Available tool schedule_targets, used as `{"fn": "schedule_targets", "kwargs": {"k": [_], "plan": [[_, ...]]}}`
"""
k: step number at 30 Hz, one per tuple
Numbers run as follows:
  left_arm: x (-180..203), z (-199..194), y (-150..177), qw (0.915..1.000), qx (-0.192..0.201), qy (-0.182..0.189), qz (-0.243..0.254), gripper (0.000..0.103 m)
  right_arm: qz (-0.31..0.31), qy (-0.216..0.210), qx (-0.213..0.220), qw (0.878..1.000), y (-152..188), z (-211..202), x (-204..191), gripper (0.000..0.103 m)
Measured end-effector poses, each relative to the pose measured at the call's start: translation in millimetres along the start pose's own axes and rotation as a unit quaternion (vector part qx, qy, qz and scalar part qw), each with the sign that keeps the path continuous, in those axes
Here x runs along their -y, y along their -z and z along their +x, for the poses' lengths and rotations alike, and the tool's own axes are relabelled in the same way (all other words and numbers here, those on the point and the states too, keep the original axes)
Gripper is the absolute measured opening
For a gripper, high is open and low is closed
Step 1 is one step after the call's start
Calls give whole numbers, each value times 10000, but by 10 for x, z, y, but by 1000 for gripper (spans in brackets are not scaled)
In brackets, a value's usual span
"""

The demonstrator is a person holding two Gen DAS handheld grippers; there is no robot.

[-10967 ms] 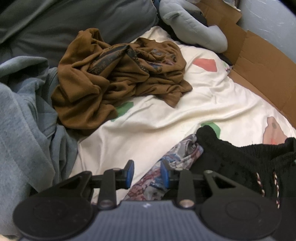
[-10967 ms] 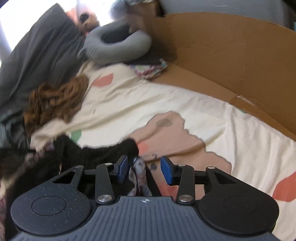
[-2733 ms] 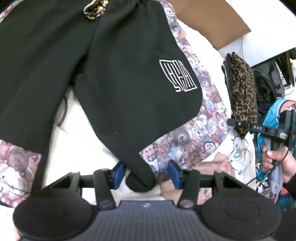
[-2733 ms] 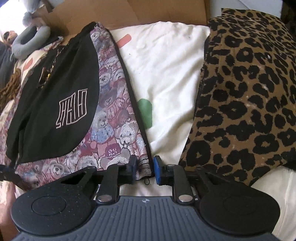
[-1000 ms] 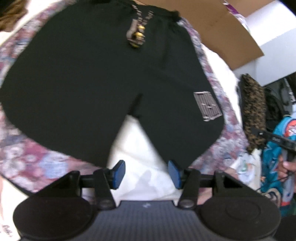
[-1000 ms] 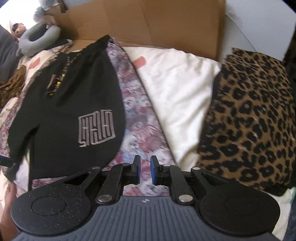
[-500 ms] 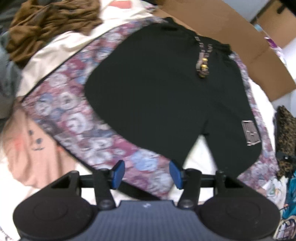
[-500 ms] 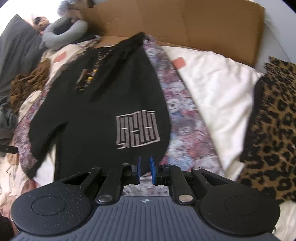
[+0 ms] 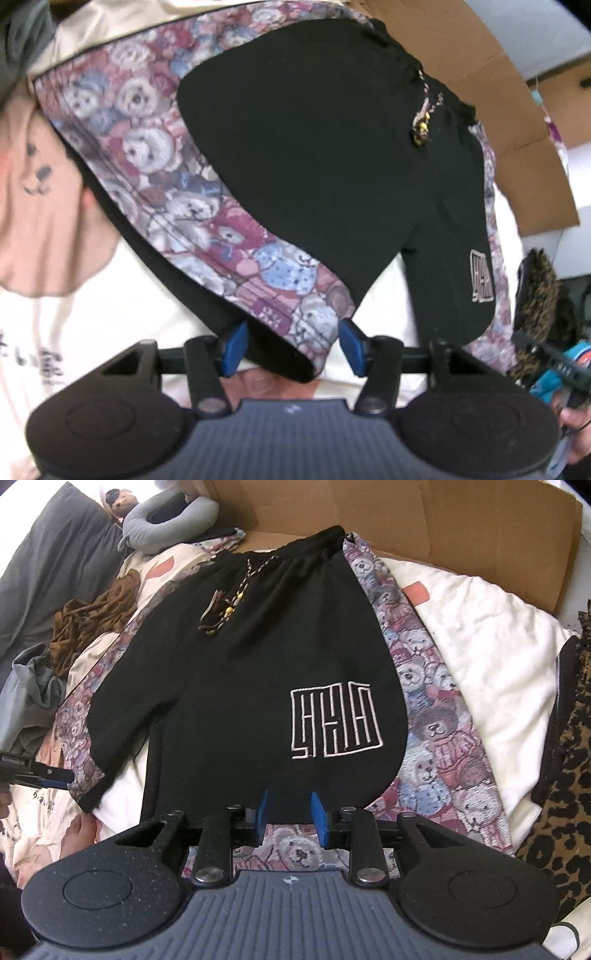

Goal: Fold clothes

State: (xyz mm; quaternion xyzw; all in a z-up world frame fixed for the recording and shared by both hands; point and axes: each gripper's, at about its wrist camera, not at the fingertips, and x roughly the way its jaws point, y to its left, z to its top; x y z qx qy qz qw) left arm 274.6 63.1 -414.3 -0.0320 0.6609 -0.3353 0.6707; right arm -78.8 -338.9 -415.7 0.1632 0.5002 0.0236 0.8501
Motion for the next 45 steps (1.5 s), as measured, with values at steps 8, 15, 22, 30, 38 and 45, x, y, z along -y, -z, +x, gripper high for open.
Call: {"fn": "schedule_targets", "kwargs": {"k": [8, 15, 22, 30, 38, 45], "plan": [[-54, 15, -72, 9974, 278, 486, -444, 2, -267, -160, 0, 9995, -48, 39, -165, 28], [-162, -180, -198, 9954, 755, 246, -543, 1, -544, -485, -54, 9973, -120, 138, -416, 28], [-228, -230, -246, 9936, 989, 0, -547, 1, -831, -845, -189, 9928, -223, 293, -713, 28], [-242, -199, -274, 9897, 1255, 242, -645, 2, -1029, -1290, -549, 9848, -404, 643, -1230, 28], [-269, -175, -122, 9800, 1704, 620, -821, 2, -283, -1388, -1039, 9845, -395, 1168, -1590, 28], [-328, -294, -227, 9670, 2095, 1029, -1020, 2, 816, -1137, -720, 9875, -454, 1445, -1623, 28]]}}
